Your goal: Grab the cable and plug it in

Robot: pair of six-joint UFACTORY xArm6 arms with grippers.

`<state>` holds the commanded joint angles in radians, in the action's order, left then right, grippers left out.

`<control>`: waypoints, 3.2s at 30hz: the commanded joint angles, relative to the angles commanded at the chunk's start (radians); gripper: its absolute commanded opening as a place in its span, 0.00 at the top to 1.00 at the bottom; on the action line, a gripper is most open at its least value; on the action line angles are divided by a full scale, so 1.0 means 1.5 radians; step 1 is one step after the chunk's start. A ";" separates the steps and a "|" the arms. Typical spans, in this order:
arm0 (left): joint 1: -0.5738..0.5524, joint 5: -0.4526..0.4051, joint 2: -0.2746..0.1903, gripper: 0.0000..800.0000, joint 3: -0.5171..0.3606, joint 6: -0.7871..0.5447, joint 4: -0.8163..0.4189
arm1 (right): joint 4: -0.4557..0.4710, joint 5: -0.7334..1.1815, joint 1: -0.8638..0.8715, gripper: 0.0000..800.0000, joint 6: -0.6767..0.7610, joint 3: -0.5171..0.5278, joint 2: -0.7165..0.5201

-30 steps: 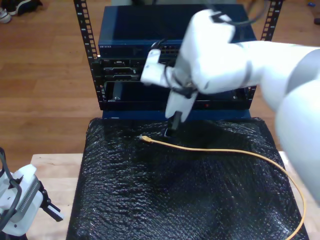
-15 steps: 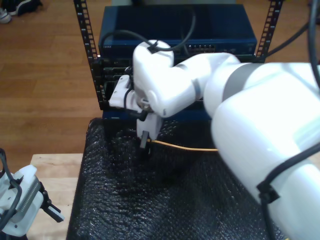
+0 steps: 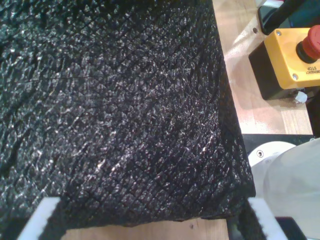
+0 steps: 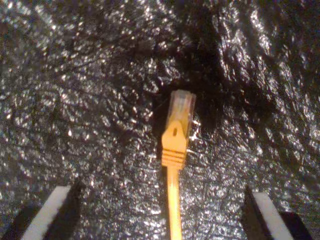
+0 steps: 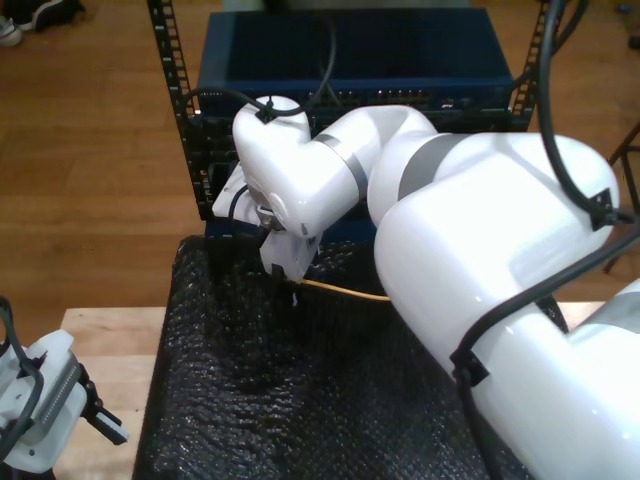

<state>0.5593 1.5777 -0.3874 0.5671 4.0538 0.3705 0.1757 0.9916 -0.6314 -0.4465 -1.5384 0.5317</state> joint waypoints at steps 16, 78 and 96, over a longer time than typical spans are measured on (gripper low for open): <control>0.000 0.001 0.000 0.00 0.000 0.000 0.000 | 0.016 -0.001 0.001 0.42 0.006 -0.013 0.025; -0.002 0.009 0.000 0.00 0.005 -0.001 0.019 | 0.036 -0.005 0.011 0.99 -0.243 0.113 -0.132; -0.104 0.043 0.001 0.00 0.057 0.047 0.149 | -0.193 -0.002 0.129 0.99 -0.506 0.351 -0.391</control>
<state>0.4028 1.6421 -0.3859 0.6531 4.1243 0.5946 -0.1143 0.9885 -0.4381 -1.2060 -1.0121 -0.0545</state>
